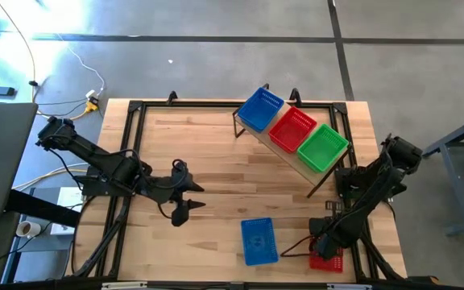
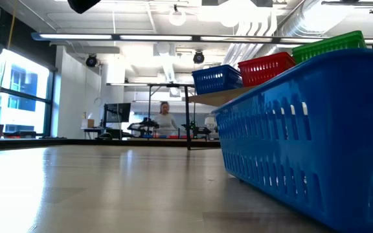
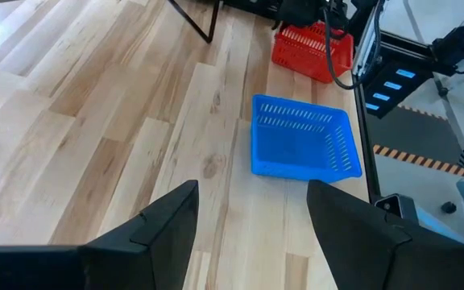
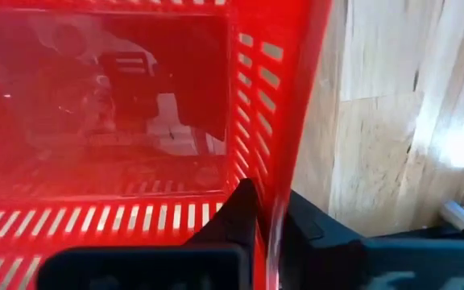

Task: Stack baskets on shelf by color
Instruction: Stack the red basket on the stacked red basket on the shelf

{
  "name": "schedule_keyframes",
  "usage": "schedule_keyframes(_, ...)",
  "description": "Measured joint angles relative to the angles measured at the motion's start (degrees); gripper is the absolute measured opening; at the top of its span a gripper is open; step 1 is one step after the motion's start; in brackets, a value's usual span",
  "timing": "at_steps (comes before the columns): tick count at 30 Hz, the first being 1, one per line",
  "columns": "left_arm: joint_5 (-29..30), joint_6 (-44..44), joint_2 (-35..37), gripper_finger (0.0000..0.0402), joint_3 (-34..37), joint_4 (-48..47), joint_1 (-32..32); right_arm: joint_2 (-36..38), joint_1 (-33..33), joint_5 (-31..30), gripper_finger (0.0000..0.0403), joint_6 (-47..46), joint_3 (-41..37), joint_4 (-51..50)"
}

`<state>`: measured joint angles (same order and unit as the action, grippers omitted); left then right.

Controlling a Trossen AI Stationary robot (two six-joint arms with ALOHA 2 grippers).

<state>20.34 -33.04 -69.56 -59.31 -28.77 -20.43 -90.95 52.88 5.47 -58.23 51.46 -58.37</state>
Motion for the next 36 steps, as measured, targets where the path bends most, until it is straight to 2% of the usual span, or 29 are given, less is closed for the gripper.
schedule_keyframes(5,0.1,-0.8,0.0,0.0223,0.0,0.0,0.0,1.8,0.0,-0.2,0.0008,-3.1,0.0,-0.3)
schedule_keyframes(16,3.1,-1.3,0.0,0.0223,0.0,0.0,0.1,12.9,0.0,-3.9,0.0000,-14.2,3.8,-1.5)
schedule_keyframes(27,3.1,-1.3,0.0,0.0223,0.0,0.0,3.0,17.2,-0.7,-13.9,0.0000,-15.3,12.5,-8.6)
schedule_keyframes(31,3.1,-1.3,0.0,0.0223,0.0,-0.1,4.3,17.2,-3.1,-14.8,0.0000,-15.0,16.8,-13.8)
schedule_keyframes(36,4.5,0.0,0.0,0.0223,0.0,0.0,6.3,17.2,-7.8,-20.0,0.0000,-11.4,23.1,-20.2)
